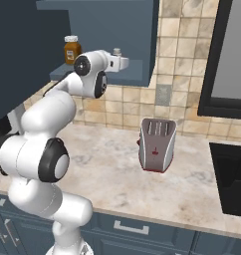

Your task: Collect the turmeric, ketchup, and shaker from the cabinet and place them next to the stove.

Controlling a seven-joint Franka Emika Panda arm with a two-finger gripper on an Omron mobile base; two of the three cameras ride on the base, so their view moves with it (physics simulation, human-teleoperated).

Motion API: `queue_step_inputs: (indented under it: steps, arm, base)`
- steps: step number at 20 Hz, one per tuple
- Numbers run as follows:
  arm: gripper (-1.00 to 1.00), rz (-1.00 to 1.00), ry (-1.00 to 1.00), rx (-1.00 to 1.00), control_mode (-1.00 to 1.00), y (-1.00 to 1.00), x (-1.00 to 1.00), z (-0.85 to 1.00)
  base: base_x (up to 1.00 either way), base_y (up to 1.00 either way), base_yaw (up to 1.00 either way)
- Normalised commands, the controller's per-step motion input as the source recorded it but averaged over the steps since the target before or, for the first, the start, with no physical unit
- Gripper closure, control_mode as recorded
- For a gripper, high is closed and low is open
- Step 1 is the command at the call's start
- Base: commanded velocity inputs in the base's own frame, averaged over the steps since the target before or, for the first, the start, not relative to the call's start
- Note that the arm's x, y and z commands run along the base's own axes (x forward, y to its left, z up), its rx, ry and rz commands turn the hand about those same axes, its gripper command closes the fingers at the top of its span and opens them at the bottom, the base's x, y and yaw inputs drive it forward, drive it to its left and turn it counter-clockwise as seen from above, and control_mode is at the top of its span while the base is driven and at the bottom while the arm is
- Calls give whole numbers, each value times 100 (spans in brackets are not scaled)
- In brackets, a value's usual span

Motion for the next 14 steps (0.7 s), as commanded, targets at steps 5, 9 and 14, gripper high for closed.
queue_step_inputs:
  steps: [5, 9, 14]
  arm:
    - [-100, 0, 0, 0, -100, -10, 12, -2]
    - [-100, 0, 0, 0, -100, -6, 12, 0]
    - [-100, 0, 0, 0, -100, -1, 15, -1]
  base:
    - [0, 0, 0]
    - [0, 0, 0]
    - [0, 0, 0]
